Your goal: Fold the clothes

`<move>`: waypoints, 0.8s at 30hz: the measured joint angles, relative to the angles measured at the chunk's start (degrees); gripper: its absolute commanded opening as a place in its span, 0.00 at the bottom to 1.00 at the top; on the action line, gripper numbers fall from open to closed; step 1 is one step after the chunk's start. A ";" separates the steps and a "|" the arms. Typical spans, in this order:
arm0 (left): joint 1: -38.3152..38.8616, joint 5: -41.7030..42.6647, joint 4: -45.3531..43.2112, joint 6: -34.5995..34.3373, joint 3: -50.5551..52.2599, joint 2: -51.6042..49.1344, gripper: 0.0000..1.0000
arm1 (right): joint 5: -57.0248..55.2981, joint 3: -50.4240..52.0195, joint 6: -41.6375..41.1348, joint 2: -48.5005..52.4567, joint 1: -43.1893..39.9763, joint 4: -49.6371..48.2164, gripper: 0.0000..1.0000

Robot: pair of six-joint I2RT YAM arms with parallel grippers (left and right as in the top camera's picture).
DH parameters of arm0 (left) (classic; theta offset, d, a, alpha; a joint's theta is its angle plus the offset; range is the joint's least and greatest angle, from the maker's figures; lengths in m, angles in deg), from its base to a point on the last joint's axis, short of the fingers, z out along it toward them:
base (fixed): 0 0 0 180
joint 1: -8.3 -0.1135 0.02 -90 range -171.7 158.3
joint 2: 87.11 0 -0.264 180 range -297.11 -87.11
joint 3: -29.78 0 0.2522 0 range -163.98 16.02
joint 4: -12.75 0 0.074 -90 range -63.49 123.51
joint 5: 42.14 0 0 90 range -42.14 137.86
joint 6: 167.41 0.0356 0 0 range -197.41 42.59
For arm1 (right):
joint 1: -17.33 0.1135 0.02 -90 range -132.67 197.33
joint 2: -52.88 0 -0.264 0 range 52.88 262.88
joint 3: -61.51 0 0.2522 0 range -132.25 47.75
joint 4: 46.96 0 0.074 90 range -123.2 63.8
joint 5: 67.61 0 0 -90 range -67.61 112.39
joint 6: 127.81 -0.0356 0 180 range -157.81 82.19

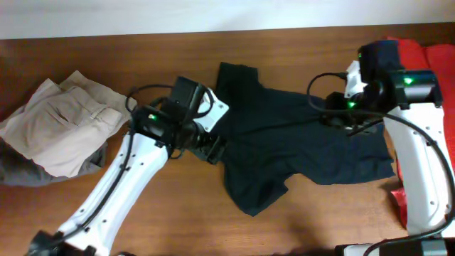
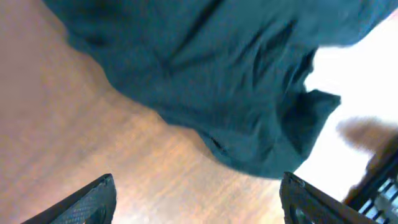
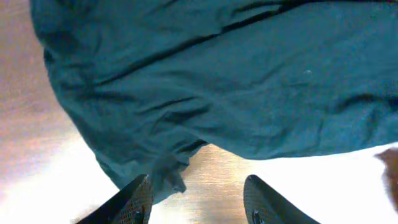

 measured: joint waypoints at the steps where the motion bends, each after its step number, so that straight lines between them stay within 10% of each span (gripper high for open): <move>1: 0.00 -0.22 -0.11 -0.20 1.22 -0.83 0.85 | 0.02 0.00 0.02 0.00 0.33 -0.20 0.52; 13: 0.00 -1.07 -11.76 -1.70 4.79 -17.33 0.87 | 0.00 0.00 -0.04 0.00 0.37 -0.90 0.52; 22: 0.00 -1.97 -17.92 -2.29 4.76 -25.09 0.06 | -0.02 0.00 -0.02 0.00 0.37 -0.87 0.51; 24: 0.00 -3.54 -18.84 -2.34 4.79 -25.09 0.00 | -0.02 0.00 -0.02 0.00 0.37 -0.90 0.51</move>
